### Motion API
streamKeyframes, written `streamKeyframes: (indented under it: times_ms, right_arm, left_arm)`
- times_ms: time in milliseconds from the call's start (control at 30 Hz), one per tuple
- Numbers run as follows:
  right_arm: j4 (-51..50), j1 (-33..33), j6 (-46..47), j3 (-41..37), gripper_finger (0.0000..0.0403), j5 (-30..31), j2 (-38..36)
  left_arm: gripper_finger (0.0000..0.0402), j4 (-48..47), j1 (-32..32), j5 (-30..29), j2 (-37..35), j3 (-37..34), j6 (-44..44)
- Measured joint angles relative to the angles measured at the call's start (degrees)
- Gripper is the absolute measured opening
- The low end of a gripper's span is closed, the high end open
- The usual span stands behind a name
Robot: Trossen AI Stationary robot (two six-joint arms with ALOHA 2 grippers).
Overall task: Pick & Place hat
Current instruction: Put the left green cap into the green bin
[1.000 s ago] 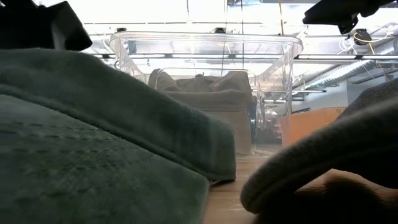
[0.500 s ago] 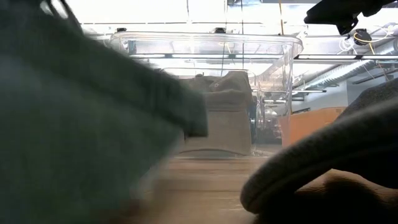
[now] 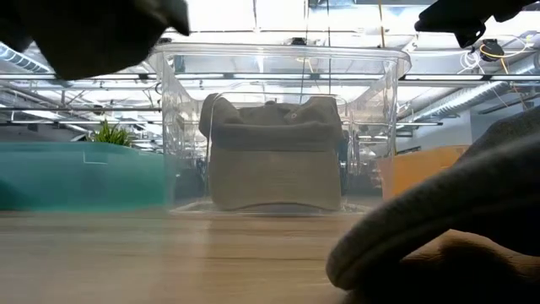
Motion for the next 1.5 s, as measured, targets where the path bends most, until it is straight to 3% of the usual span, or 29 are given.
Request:
streamKeyframes:
  times_ms: [267, 467, 600, 733, 867, 1067, 1300, 1500]
  right_arm:
    - [0.69, 0.0, -0.02, 0.0, 0.0073, -3.03, 0.0]
    - [0.94, 0.0, -1.07, 0.0, 0.0073, -3.01, 0.0]
    - [1.58, 0.0, -1.29, 0.0, 0.0073, -3.01, 0.0]
    - [2.36, 0.0, -2.21, 0.0, 0.0073, -3.02, 0.0]
    - [2.6, 0.0, -2.43, 0.0, 0.0073, -4.49, 0.0]
    - [2.99, 0.0, -2.62, 0.0, 0.0073, -4.52, 0.0]
    - [3.02, 0.0, -2.68, 0.0, 0.0073, -6.02, 0.0]
    - [3.02, 0.0, -3.06, 0.0, 0.0073, -6.03, 0.0]
  left_arm:
    - [0.0007, -15.8, -0.62, 5.6, -4.37, 0.0, -4.98]
    - [0.0022, -28.35, 0.73, -0.55, -4.24, -0.36, -9.8]
    - [0.0007, -29.04, 2.72, -4.65, -4.24, -0.92, -4.33]
    - [0.0019, -28.91, 5.38, -9.11, -4.19, -0.98, 2.91]
    - [0.0012, -29.54, 8.15, -9.37, -4.17, -0.98, 11.9]
    - [0.0019, -30.87, 12.17, -9.24, -4.19, -1.31, 18.58]
    - [0.0007, -30.71, 15.18, -5.35, -4.19, -9.0, 21.93]
    - [0.0031, -29.7, 16.52, -6.89, -4.19, -16.03, 20.26]
